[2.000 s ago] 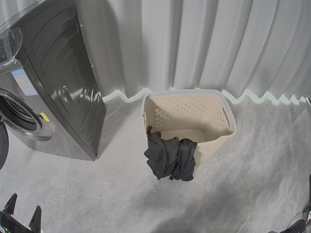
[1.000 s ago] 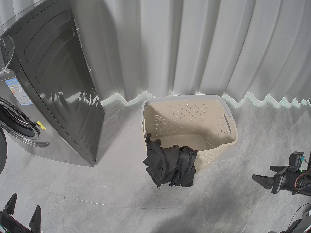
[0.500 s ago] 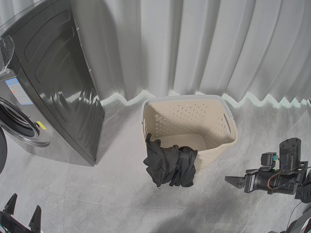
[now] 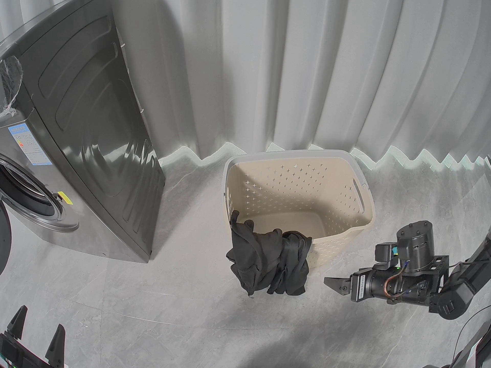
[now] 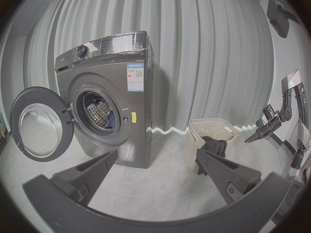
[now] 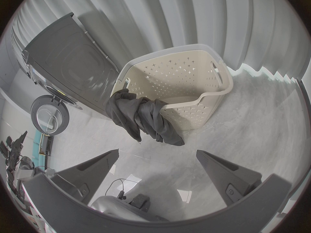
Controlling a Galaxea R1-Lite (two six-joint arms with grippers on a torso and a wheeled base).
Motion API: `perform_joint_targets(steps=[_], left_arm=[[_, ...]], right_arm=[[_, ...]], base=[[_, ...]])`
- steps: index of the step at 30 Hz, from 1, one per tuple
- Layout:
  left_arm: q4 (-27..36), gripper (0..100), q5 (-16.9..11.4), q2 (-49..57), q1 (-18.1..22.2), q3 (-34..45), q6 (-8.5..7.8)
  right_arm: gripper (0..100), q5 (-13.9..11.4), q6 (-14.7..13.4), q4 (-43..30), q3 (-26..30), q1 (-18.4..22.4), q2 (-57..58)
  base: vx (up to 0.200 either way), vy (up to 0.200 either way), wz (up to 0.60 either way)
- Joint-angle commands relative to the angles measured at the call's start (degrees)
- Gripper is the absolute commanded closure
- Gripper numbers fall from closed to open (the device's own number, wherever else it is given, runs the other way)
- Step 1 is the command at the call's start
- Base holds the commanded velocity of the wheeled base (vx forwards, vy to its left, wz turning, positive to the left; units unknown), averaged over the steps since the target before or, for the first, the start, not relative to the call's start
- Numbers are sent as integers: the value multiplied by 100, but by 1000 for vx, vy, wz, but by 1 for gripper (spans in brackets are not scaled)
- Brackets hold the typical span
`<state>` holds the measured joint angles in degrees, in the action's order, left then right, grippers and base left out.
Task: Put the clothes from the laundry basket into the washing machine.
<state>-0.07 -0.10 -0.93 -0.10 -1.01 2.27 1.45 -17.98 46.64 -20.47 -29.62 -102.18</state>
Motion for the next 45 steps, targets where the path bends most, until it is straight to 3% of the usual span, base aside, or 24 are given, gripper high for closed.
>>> perform_joint_targets(steps=[1,10,14,31,45], left_arm=[[-1,0,1,93,1,92,2],[-1,0,1,93,1,92,2],[-1,0,10,93,1,92,2],[-1,0,10,93,10,92,2],[7,0,19,93,10,92,2]], right_arm=[[0,110,40,477,-133,-61,-856],[0,154,49,741,-634,-158,-1568],[0,365,58,750,-985,-184,-1902],[0,417,49,1066,-2172,-96,-3045],[0,435,40,1066,-2752,-105,-3379]], base=[[0,0,0],[0,0,0],[0,0,0],[0,0,0],[0,0,0]])
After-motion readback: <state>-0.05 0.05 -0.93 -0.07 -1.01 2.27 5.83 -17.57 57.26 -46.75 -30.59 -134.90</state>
